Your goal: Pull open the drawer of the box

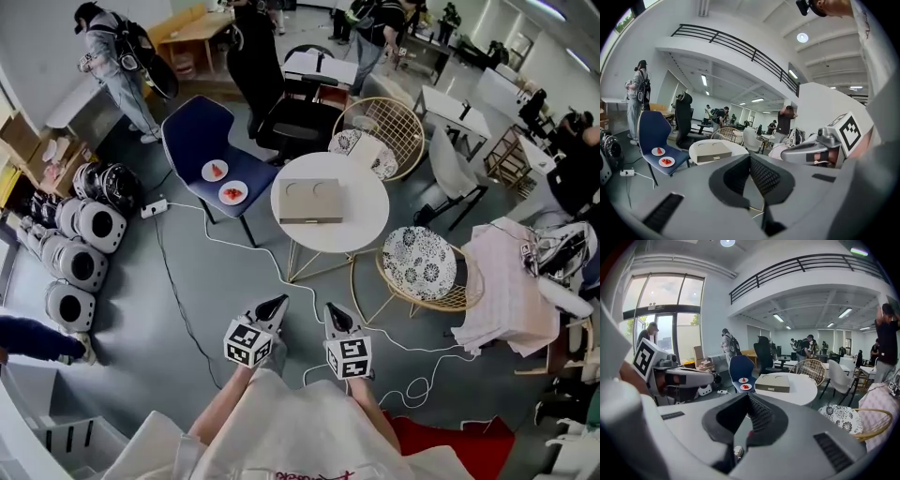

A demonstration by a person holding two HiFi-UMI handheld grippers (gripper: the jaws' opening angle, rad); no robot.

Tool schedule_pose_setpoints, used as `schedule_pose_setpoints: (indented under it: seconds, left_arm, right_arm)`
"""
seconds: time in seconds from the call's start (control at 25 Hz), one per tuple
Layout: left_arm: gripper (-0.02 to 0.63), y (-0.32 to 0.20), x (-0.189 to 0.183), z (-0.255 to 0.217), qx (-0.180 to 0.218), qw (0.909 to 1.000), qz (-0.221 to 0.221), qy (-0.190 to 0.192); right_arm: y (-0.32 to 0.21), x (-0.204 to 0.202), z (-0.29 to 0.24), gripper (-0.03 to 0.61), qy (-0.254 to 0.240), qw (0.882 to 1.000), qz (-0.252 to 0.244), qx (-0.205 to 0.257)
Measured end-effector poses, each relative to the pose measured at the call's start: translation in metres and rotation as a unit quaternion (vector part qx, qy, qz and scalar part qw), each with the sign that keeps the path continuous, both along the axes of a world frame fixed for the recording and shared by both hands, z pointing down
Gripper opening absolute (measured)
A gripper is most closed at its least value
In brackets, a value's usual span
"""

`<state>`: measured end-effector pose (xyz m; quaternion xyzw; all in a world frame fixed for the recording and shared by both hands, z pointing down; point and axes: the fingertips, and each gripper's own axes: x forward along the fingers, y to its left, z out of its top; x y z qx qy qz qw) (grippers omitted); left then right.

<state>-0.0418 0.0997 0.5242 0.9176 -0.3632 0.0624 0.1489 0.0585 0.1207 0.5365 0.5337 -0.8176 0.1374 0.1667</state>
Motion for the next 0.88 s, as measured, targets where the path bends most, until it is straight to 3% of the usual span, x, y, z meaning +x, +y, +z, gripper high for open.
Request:
schedule_pose_setpoints:
  seconds: [0.88]
  left_arm:
    - [0.011, -0.218, -0.036, -0.021, -0.005, 0.9995, 0.031, 0.008]
  right_arm:
    - [-0.218, -0.040, -0.030, 0.015, 0.017, 0.999, 0.028, 0.001]
